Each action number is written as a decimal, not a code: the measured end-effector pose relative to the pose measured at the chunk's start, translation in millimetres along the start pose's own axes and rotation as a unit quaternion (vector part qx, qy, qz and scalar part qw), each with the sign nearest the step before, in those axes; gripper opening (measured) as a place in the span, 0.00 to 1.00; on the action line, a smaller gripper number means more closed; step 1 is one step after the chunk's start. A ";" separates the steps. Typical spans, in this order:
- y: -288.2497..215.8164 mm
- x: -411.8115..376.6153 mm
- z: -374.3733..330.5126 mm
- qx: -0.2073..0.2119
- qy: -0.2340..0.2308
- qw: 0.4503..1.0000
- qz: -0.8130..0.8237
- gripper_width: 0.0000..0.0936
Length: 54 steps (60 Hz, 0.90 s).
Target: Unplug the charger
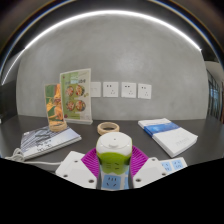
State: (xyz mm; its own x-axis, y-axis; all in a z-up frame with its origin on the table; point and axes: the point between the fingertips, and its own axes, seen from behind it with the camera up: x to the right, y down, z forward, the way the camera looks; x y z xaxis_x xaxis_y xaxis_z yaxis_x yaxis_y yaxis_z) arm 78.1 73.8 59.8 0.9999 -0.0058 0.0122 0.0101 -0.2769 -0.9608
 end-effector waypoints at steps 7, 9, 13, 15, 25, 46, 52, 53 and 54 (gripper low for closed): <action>0.2 0.6 1.3 -0.010 0.007 1.000 0.015 0.35; 0.5 0.7 0.8 -0.018 0.010 1.000 0.017 0.35; -3.0 1.9 -1.9 -0.035 0.011 0.999 0.038 0.35; -20.1 6.2 -6.7 -0.017 0.016 0.998 0.056 0.35; -180.9 55.1 -73.6 0.143 0.086 0.986 -0.017 0.35; -91.0 218.8 -29.4 -0.011 0.127 0.991 -0.027 0.37; -37.6 241.3 9.6 -0.070 0.092 0.993 -0.009 0.40; -31.8 243.6 14.6 -0.077 0.083 0.994 -0.006 0.40; -26.4 245.5 19.5 -0.084 0.075 0.994 -0.004 0.41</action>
State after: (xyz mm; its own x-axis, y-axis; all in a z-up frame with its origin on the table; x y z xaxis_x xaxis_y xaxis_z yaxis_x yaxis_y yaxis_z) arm 323.5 98.4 82.8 0.9872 -0.1426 0.0718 0.0029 -0.4333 -0.9013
